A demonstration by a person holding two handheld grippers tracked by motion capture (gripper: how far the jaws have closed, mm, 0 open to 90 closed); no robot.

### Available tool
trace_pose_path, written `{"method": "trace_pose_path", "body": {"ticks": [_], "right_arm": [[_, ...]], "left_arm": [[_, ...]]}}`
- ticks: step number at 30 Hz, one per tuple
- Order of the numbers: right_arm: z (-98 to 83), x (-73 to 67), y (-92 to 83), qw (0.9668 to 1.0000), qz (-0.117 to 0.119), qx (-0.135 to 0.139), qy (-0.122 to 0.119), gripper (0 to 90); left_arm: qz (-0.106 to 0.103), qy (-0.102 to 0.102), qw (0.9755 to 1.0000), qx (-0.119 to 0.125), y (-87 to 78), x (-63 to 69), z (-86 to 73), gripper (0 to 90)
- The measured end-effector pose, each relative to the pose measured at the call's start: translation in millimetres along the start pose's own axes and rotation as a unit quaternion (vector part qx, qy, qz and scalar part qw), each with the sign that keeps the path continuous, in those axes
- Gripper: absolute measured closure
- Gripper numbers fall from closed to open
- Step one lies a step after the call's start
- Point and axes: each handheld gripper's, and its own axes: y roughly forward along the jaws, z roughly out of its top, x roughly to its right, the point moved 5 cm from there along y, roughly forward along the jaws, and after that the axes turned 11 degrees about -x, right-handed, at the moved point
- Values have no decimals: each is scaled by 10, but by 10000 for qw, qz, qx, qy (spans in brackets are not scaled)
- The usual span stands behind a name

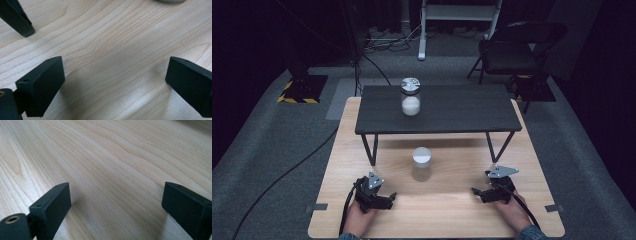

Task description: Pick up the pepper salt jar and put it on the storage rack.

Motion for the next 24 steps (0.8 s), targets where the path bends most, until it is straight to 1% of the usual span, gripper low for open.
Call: {"method": "trace_pose_path", "body": {"ticks": [10, 13, 20, 21, 24], "right_arm": [[-1, -9, 0, 10000, -13, 1, 23, 87], [24, -14, 17, 10000, -33, -2, 27, 87], [62, -26, 44, 10000, 5, -2, 0, 82], [70, -47, 49, 10000, -32, -8, 46, 80], [118, -75, 42, 9999, -35, -116, 73, 81]], "left_arm": [[0, 0, 10000, 0, 0, 0, 0, 23], [-1, -6, 10000, 5, 1, 1, -1, 23], [0, 2, 10000, -3, 0, -1, 1, 23], [1, 0, 10000, -3, 0, 0, 2, 22], [1, -1, 10000, -4, 0, 0, 2, 22]]}}
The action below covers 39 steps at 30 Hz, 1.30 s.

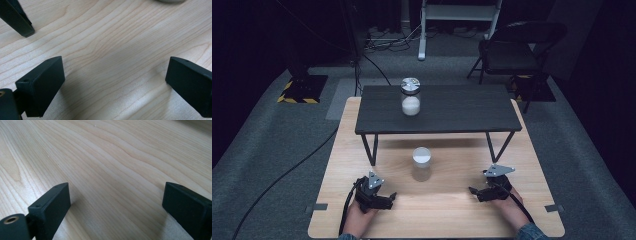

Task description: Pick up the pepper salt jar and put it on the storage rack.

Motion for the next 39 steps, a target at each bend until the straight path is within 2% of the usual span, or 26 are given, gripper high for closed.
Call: {"method": "trace_pose_path", "body": {"ticks": [4, 8, 13, 17, 20, 23, 25, 27, 31, 39], "right_arm": [[19, -18, -22, 9998, 136, 128, -3, 80], [62, -64, -125, 9989, 165, 436, -56, 77], [115, -117, -295, 9959, 200, 876, -110, 78], [169, -163, -372, 9941, 251, 1037, -194, 78], [182, -189, -449, 9906, 303, 1310, -256, 77], [182, -202, -529, 9841, 407, 1691, -353, 76], [185, -212, -562, 9812, 437, 1842, -384, 75], [204, -225, -586, 9794, 456, 1925, -401, 75], [242, -225, -555, 9791, 521, 1931, -366, 75], [439, -283, -390, 9809, 566, 1814, -420, 75]], "left_arm": [[-1, -3, 10000, 1, 0, 0, 0, 22], [0, 1, 10000, -2, 0, 0, 0, 22], [1, 2, 10000, -2, 0, 0, 0, 22], [2, 4, 10000, -3, -1, 0, 0, 22], [2, 4, 10000, -6, -1, 0, 1, 22], [2, 4, 10000, -6, -1, 0, 1, 22], [2, 3, 10000, -5, -1, 0, 1, 22], [3, 3, 10000, -5, -1, 0, 1, 22], [1, 4, 10000, -4, -1, 0, 1, 22], [3, 2, 10000, -2, -1, 0, 0, 22]]}}
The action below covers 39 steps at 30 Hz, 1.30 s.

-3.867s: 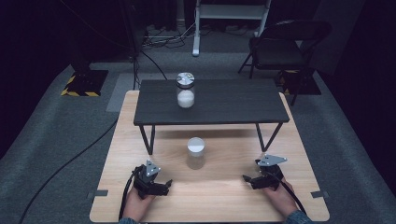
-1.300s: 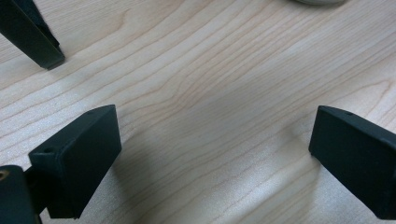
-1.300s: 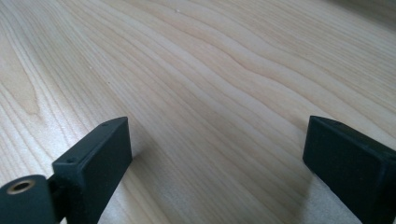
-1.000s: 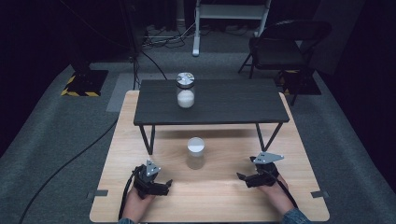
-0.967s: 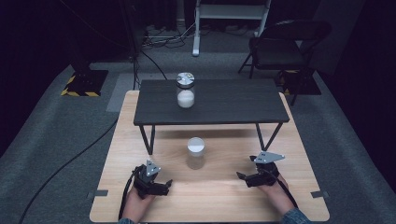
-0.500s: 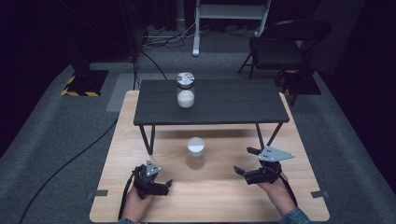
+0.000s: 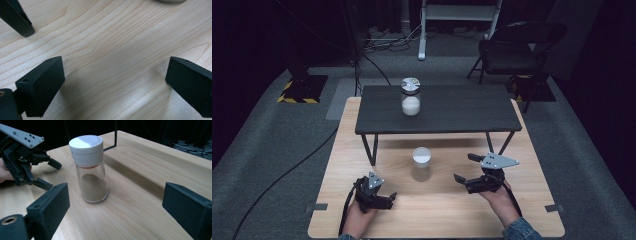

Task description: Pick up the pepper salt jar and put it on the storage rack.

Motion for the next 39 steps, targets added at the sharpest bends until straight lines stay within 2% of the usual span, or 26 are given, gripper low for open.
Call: {"method": "trace_pose_path", "body": {"ticks": [12, 18, 21, 26, 31, 35, 39], "right_arm": [[229, -69, 568, 9992, 228, -318, -65, 89], [343, -128, 839, 9986, 417, -316, -114, 103], [376, -169, 936, 9988, 361, -281, -194, 138], [412, -169, 1065, 9987, 428, -216, -152, 172], [497, -221, 1162, 9984, 372, -359, -229, 199], [534, -248, 1184, 9985, 343, -312, -274, 324], [543, -280, 1175, 9989, 244, -298, -265, 336]], "left_arm": [[-12, 39, 10000, -7, 8, -4, 16, 22], [-19, 50, 10000, -6, 13, -7, 23, 22], [-15, 28, 10000, -2, 17, -3, 26, 22], [-13, 45, 10000, -18, 21, -3, 39, 20], [-20, 37, 10000, -9, 24, -3, 39, 20], [0, 11, 10000, -9, 30, 5, 48, 20], [-1, -4, 10000, 2, 34, 8, 49, 20]]}}
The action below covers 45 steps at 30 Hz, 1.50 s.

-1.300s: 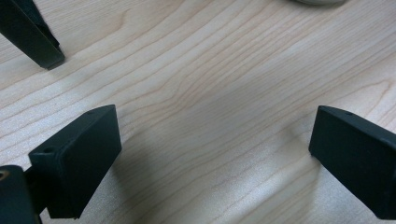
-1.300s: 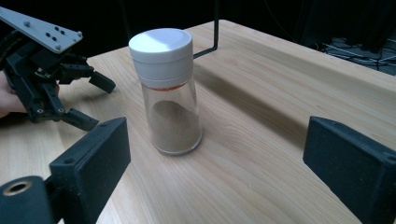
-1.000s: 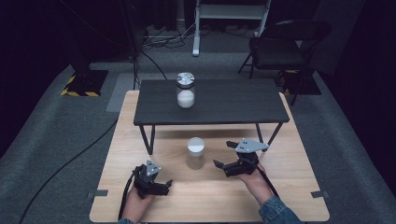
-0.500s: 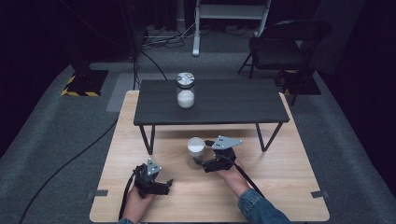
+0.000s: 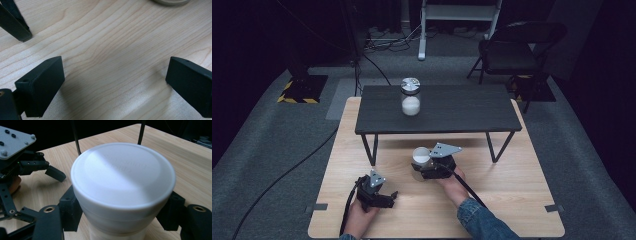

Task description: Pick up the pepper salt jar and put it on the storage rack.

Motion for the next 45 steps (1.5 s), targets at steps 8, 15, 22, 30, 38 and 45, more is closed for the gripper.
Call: {"method": "trace_pose_path", "body": {"ticks": [8, 15, 22, 30, 38, 45], "right_arm": [[24, -55, -108, 9999, -46, -140, 66, 338], [112, -45, -438, 9997, -127, -156, 146, 339], [299, 33, -939, 9992, -360, -87, 115, 338], [637, 164, -1457, 9990, -309, -73, 305, 337], [904, 246, -1863, 9979, -482, 199, 395, 337], [1129, 399, -2048, 9967, -530, 428, 439, 337]], "left_arm": [[10, -3, 10000, -6, 1, 2, 4, 19], [14, -7, 10000, -7, 0, 4, 4, 20], [23, -30, 10000, -7, 3, 9, 7, 19], [34, -50, 10000, -10, 5, 15, 12, 19], [34, -55, 10000, -9, 5, 16, 12, 19], [33, -54, 10000, -7, 5, 15, 11, 19]]}}
